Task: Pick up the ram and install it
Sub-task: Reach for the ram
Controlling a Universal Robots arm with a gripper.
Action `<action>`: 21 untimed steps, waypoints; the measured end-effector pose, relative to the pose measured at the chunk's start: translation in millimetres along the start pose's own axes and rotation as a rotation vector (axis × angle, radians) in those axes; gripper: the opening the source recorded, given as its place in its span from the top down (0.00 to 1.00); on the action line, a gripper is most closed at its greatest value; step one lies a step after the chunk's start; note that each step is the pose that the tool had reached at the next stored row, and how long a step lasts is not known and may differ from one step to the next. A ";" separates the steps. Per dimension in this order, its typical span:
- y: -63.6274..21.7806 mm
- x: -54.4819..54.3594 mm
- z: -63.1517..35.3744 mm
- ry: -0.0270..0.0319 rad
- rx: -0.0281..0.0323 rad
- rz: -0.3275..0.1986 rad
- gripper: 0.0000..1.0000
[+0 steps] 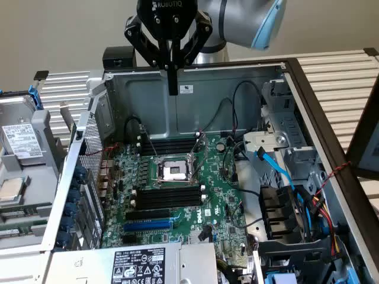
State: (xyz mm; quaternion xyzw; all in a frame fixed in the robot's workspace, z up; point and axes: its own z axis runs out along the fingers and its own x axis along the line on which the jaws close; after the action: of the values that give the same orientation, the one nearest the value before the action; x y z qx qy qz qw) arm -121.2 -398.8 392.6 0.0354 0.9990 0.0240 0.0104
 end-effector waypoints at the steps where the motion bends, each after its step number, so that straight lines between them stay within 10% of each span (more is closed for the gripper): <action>1: 0.0 0.0 0.0 0.0000 0.0000 0.000 0.90; 10: -0.3 3.4 0.1 -0.0001 0.0000 0.004 0.90; 21: -7.5 47.2 -0.2 -0.0001 0.0001 0.004 0.90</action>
State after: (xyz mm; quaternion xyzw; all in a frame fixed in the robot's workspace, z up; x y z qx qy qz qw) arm -168.8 -402.9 391.6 0.0372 0.9990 0.0240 0.0104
